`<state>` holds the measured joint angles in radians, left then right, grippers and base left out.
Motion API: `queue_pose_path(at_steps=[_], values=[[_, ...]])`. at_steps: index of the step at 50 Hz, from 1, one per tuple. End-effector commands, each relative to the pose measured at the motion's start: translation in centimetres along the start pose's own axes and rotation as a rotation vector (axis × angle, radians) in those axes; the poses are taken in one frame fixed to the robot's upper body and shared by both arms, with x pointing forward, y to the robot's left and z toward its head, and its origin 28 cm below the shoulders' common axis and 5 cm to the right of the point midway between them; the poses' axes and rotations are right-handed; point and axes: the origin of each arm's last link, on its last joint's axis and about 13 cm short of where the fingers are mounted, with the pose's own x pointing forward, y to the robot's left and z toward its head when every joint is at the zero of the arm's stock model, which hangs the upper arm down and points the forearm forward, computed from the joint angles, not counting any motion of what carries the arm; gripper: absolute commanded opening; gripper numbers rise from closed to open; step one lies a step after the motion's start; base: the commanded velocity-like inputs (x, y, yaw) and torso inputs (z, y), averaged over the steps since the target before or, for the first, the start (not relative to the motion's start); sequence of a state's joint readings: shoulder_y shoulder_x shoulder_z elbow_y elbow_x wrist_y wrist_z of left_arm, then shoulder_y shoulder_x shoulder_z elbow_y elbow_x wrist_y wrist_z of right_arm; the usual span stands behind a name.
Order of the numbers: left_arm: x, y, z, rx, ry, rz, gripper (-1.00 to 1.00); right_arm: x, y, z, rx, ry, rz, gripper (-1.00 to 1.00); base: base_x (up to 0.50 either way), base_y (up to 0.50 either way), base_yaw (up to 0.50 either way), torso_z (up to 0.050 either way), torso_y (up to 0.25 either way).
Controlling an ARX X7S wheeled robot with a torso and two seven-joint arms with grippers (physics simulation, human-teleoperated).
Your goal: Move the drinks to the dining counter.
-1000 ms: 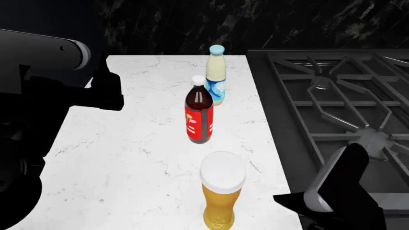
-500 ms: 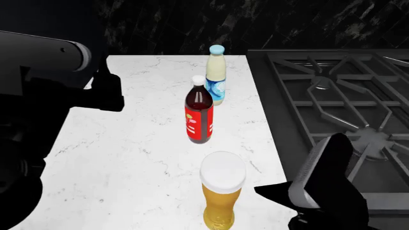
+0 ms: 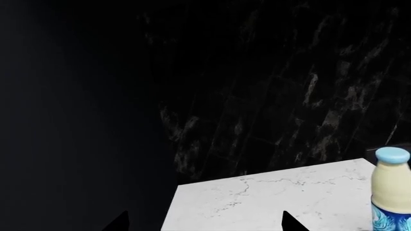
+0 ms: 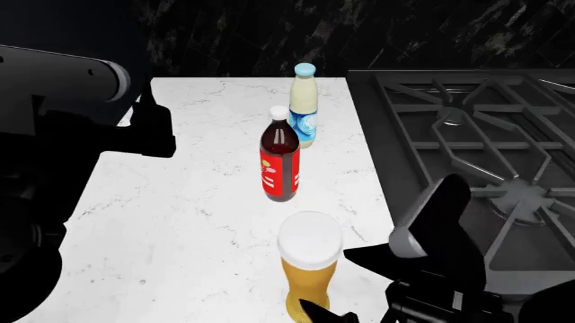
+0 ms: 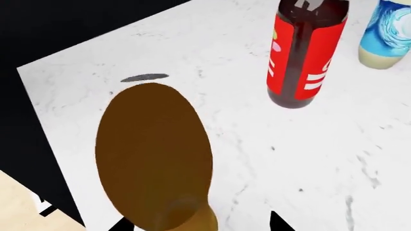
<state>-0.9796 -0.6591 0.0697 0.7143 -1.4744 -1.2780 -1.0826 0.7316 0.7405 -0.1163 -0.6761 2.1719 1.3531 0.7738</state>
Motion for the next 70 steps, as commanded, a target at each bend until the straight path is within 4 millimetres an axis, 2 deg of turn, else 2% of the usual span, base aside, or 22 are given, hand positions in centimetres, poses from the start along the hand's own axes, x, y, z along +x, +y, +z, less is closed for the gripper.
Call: queue_pose_path(at_steps=[1, 20, 31, 32, 48, 53, 57, 65, 70], values=[[0.0, 0.0, -0.1, 0.001, 0.001, 0.001, 1.00, 1.2, -0.2, -0.3, 0.050, 0.012, 0.046, 1.00, 0.00, 0.00, 0.00, 0.000, 0.000], [0.0, 0.1, -0.4, 0.003, 0.005, 0.006, 1.00, 2.2, -0.2, -0.7, 0.023, 0.005, 0.082, 1.00, 0.00, 0.00, 0.00, 0.000, 0.000], [-0.1, 0.1, -0.4, 0.005, 0.006, 0.005, 1.00, 2.6, -0.3, -0.5, -0.094, -0.090, 0.042, 1.00, 0.00, 0.00, 0.00, 0.000, 0.000], [-0.1, 0.1, -0.4, 0.006, 0.007, 0.005, 1.00, 2.6, -0.3, -0.4, -0.139, -0.120, -0.013, -1.00, 0.00, 0.00, 0.00, 0.000, 0.000], [0.0, 0.1, -0.3, 0.005, 0.006, 0.003, 1.00, 2.2, -0.6, -0.5, -0.096, -0.137, -0.044, -1.00, 0.00, 0.00, 0.00, 0.000, 0.000], [0.0, 0.0, -0.4, -0.002, 0.012, 0.002, 1.00, 0.9, -1.2, 1.7, -0.063, -0.311, -0.166, -1.00, 0.00, 0.00, 0.00, 0.000, 0.000], [-0.1, -0.1, -0.4, -0.003, 0.019, -0.019, 1.00, -0.8, -1.0, 4.1, -0.064, -0.455, -0.319, -1.00, 0.00, 0.00, 0.00, 0.000, 0.000], [-0.3, -0.3, 0.0, -0.056, 0.051, -0.116, 1.00, -3.9, 0.4, 7.9, -0.047, -0.683, -0.519, -1.00, 0.02, 0.00, 0.00, 0.002, 0.006], [-0.5, -0.7, 0.1, -0.101, 0.083, -0.205, 1.00, -3.3, 0.5, 8.2, -0.109, -0.677, -0.622, -1.00, 0.00, 0.00, 0.00, 0.000, 0.000]])
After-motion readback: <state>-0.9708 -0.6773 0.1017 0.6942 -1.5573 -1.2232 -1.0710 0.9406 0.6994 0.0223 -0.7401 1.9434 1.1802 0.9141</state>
